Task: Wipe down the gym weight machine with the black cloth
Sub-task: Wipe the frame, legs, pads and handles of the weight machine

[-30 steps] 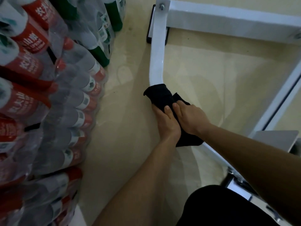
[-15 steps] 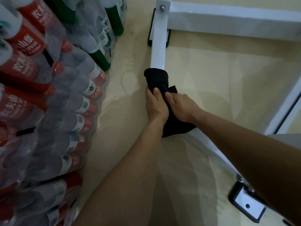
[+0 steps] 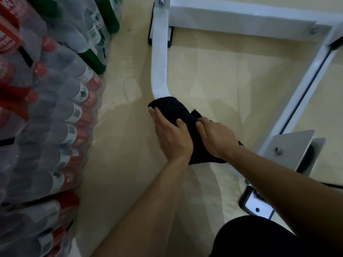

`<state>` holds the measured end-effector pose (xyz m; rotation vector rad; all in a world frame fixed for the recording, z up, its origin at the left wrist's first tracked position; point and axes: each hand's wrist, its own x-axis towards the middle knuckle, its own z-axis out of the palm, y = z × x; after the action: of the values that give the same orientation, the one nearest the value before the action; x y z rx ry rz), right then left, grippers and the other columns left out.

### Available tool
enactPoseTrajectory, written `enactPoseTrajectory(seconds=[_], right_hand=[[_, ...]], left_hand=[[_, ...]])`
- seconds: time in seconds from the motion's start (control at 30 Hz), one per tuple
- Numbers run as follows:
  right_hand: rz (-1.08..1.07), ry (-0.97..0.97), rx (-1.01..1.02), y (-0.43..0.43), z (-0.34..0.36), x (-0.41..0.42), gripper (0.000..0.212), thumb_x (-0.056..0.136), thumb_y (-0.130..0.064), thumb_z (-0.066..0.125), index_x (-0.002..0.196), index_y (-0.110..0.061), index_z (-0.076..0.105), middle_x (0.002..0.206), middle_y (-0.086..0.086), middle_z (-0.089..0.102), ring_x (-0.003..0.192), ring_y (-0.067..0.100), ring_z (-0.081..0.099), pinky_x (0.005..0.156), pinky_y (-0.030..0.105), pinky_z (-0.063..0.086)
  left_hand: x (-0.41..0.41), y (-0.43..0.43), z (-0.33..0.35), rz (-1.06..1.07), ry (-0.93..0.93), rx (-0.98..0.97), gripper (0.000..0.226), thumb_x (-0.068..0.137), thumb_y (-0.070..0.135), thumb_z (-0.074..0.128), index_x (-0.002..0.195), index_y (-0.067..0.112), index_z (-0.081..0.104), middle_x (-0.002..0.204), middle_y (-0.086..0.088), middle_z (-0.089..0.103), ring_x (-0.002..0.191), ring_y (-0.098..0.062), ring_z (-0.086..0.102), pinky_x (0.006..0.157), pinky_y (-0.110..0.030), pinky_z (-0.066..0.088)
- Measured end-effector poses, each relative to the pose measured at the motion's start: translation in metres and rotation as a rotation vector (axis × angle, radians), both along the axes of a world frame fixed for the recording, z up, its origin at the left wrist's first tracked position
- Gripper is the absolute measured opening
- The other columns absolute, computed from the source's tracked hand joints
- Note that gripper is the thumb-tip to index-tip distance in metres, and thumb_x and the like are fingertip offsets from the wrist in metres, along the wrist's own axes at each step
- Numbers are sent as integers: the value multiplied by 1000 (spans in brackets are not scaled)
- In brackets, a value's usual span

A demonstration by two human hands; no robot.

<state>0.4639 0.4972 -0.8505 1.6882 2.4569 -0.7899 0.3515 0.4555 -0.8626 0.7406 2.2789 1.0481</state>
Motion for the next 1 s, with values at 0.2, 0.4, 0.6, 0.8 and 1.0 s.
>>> enactPoseTrajectory(seconds=[0.2,0.4,0.6,0.8,1.0], right_hand=[[78,-116,285,-32,-14,-8,66,101,-55,33,144,-7,41,119,12,62,96,31,62,71,41,50],[-27,-191,347,-40,-16,-3,66,98,-62,36,136,-10,46,105,11,60,81,29,59,63,38,45],[-70,-149,390,-63,-14,33,50,100,-49,38,122,-7,55,98,9,59,81,27,54,74,37,39],[-88,-158,319,-57,-7,25,48,99,-49,30,115,-10,53,96,9,57,80,26,52,73,39,41],[-41,-148,274,-19,-5,-28,47,100,-55,24,103,-15,49,91,6,59,64,21,43,55,34,30]], left_hand=[[-51,14,-13,-862,747,127,35,98,29,43,119,14,66,129,-4,62,136,-27,45,118,-50,25],[-56,29,-20,-1038,964,142,30,101,31,40,100,15,65,99,-4,64,101,-28,55,113,-46,32],[-6,15,-15,-1154,947,144,36,103,33,32,97,16,63,95,-3,66,91,-28,56,100,-43,38],[-28,30,-15,-1318,971,234,34,104,34,34,95,16,60,89,-2,63,83,-25,55,83,-41,39],[-92,66,-11,-1348,980,254,34,104,30,35,86,13,57,80,-5,59,75,-28,53,77,-42,39]])
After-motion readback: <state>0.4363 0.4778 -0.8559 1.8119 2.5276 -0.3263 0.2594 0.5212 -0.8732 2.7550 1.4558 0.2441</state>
